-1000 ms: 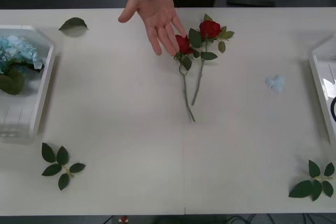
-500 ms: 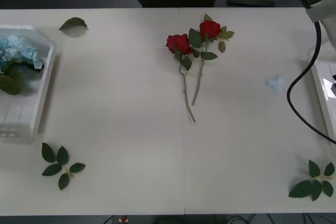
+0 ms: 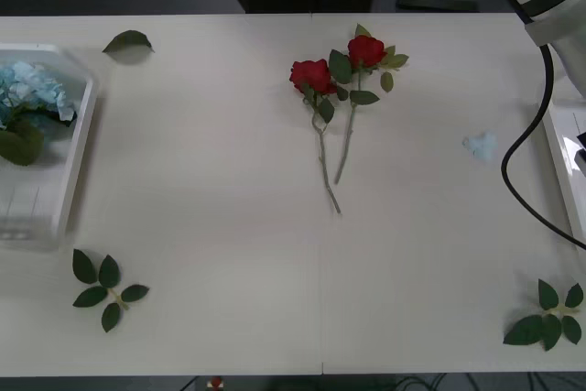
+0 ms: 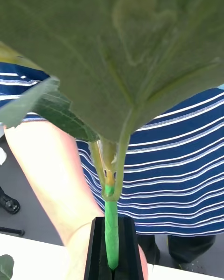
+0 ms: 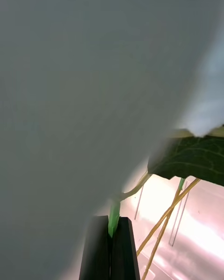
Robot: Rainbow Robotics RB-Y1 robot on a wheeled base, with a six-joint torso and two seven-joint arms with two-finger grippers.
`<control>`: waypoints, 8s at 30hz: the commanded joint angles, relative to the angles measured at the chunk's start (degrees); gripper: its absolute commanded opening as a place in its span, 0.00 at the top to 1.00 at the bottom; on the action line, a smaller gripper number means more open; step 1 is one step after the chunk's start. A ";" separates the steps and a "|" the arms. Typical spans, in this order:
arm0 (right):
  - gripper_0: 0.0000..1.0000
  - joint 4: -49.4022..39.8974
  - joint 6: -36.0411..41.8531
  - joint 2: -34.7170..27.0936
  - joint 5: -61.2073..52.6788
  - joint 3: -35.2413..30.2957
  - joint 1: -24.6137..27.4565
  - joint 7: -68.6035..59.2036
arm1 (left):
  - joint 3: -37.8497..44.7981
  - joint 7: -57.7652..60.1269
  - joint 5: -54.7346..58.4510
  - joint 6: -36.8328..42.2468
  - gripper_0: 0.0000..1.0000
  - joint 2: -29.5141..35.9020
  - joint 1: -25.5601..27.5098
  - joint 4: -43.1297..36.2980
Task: Place the red flowers into the right box and the blue flowers into the left box. If a person shows an open palm, hand one flower to the person first, then continue sorting.
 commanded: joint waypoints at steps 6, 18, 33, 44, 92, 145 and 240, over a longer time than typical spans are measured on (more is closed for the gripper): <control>0.87 -0.93 -0.41 -0.48 0.66 -0.90 -2.23 -1.94 | 0.68 -0.51 -1.11 -0.45 1.00 1.27 -2.08 -0.39; 0.00 -0.93 -0.41 -0.48 0.66 -0.90 -2.23 -1.94 | 0.68 -0.34 -1.20 -0.18 1.00 1.27 -2.08 -0.39; 0.00 -0.93 -0.41 -0.48 0.66 -0.90 -2.23 -1.94 | 0.77 -0.07 -1.55 -0.10 1.00 1.36 -2.17 -0.39; 0.00 -4.18 2.49 -4.53 -9.54 -0.46 -1.79 -1.76 | 0.77 -0.07 -1.47 -0.01 1.00 1.36 -2.35 -0.39; 0.00 19.28 22.26 6.64 -20.53 5.96 14.91 -7.56 | 0.68 -8.78 -5.86 2.36 0.00 -3.57 -7.45 1.11; 0.23 30.89 9.08 15.07 -9.01 13.25 14.47 1.23 | 24.24 -61.77 40.81 17.13 0.00 -23.43 3.01 -33.96; 1.00 35.98 35.01 -34.23 -29.49 -8.81 22.73 61.96 | 26.44 -95.22 61.03 21.52 0.00 -36.79 -11.84 -18.32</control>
